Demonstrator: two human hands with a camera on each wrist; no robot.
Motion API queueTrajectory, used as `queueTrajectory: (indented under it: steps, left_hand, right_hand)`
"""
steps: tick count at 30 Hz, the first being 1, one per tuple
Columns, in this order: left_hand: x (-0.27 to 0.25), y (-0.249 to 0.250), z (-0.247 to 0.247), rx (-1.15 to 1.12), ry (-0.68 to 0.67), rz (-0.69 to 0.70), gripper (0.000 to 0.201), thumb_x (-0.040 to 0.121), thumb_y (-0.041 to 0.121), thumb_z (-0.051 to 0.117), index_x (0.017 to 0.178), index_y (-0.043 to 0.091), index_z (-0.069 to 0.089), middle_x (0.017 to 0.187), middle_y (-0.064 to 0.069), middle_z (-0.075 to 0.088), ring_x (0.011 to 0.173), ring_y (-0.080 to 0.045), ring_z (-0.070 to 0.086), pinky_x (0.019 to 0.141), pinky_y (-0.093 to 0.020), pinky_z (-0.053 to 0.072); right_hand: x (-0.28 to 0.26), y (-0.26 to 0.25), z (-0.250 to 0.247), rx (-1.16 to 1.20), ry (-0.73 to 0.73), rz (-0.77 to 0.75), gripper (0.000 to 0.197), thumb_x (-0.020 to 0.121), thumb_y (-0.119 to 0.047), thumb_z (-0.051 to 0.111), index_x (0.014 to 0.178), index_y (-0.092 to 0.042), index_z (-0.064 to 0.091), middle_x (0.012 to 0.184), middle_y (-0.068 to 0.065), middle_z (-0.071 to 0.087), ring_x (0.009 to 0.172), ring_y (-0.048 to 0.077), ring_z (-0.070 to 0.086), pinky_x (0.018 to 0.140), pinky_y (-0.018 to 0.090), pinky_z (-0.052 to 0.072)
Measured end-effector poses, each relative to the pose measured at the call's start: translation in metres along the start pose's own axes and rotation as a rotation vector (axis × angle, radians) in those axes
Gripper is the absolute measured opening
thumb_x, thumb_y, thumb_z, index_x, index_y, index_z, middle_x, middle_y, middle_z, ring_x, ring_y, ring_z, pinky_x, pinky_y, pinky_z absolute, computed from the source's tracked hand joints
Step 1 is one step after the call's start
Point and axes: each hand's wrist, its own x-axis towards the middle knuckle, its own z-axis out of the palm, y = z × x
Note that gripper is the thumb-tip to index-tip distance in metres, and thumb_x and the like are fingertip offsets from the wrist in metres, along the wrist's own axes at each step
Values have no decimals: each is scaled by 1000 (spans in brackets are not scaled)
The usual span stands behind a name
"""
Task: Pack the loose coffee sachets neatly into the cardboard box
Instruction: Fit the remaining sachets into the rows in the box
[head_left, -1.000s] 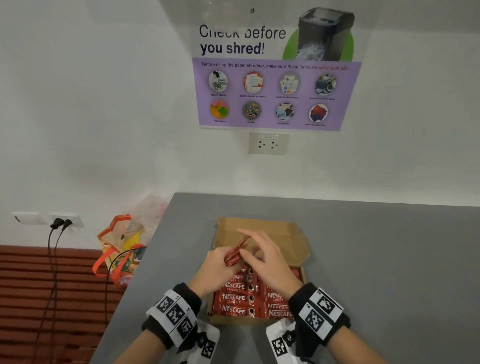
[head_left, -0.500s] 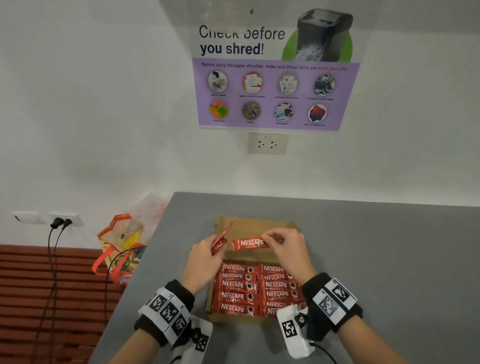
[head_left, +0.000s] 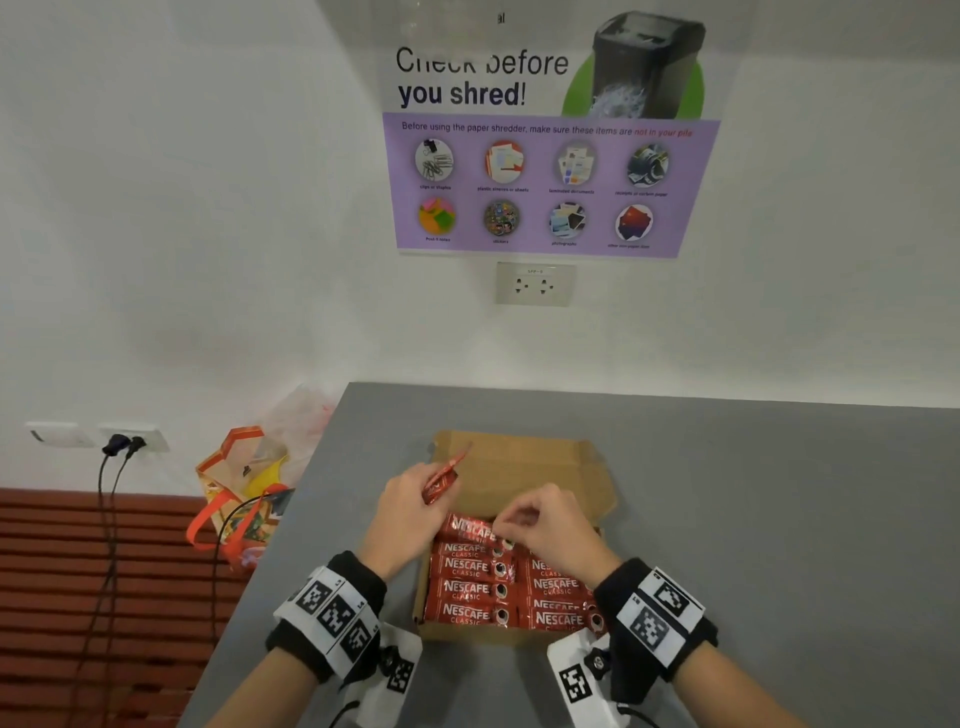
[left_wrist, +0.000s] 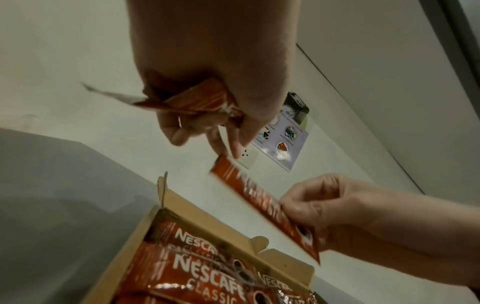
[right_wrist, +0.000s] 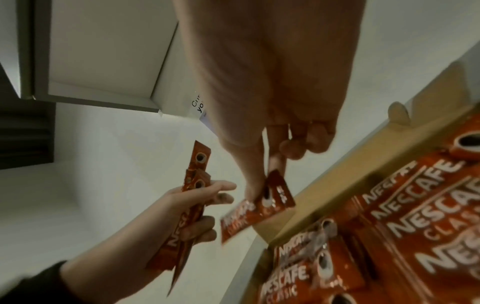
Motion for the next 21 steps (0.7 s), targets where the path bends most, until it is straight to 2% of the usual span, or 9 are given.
queueTrajectory:
  steps: [2, 3, 4, 6, 8, 13, 16, 21]
  left_hand:
    - [1, -5, 3, 71, 110, -6, 11, 92, 28, 55, 84, 21, 58, 76, 8, 50, 63, -6, 46, 54, -14, 32]
    - [1, -9, 5, 108, 123, -23, 11, 93, 28, 54, 93, 19, 60, 82, 6, 52, 68, -5, 48, 57, -13, 33]
    - [1, -13, 7, 137, 108, -56, 16, 93, 28, 54, 102, 17, 60, 90, 4, 54, 73, -5, 50, 62, -13, 36]
    - [0, -20, 11, 155, 47, -128, 28, 92, 30, 54, 117, 16, 55, 103, 0, 59, 83, -8, 57, 73, -21, 48]
    - [-1, -25, 13, 153, -10, -189, 32, 93, 27, 55, 123, 16, 51, 103, -1, 65, 84, -12, 62, 76, -27, 54]
    - [-2, -27, 14, 176, -53, -238, 33, 94, 22, 52, 126, 16, 48, 98, 0, 66, 83, -14, 64, 76, -29, 55]
    - [-2, -27, 15, 168, -51, -235, 30, 94, 24, 52, 122, 15, 50, 91, 3, 63, 79, -12, 64, 74, -28, 55]
    - [-1, -29, 15, 164, -46, -226, 22, 92, 27, 55, 112, 17, 54, 90, 2, 66, 75, -10, 65, 73, -35, 58]
  right_hand:
    - [0, 3, 8, -10, -84, 33, 12, 85, -22, 67, 92, -14, 72, 91, -2, 70, 83, 8, 63, 72, 12, 49]
    - [0, 5, 11, -21, -106, 49, 12, 85, -22, 67, 91, -13, 72, 92, -1, 71, 84, 9, 64, 73, 14, 50]
    - [0, 5, 14, -35, -118, 60, 13, 85, -22, 67, 92, -13, 73, 93, -1, 71, 84, 9, 63, 74, 15, 50]
    - [-1, 6, 18, -56, -139, 75, 14, 85, -23, 67, 93, -13, 73, 96, -1, 70, 84, 6, 61, 79, 17, 49]
    - [-3, 6, 22, -62, -168, 85, 15, 84, -22, 68, 95, -13, 72, 98, 0, 71, 84, 5, 61, 85, 22, 51]
    - [-3, 7, 28, -78, -171, 92, 12, 83, -21, 69, 91, -12, 73, 95, 0, 71, 82, 6, 62, 86, 25, 52]
    - [-2, 6, 30, -103, -160, 89, 13, 83, -21, 70, 91, -12, 73, 94, 0, 71, 83, 6, 63, 84, 23, 52]
    - [-3, 7, 33, -145, -144, 73, 12, 83, -22, 69, 91, -13, 72, 93, -3, 70, 77, 2, 58, 77, 17, 49]
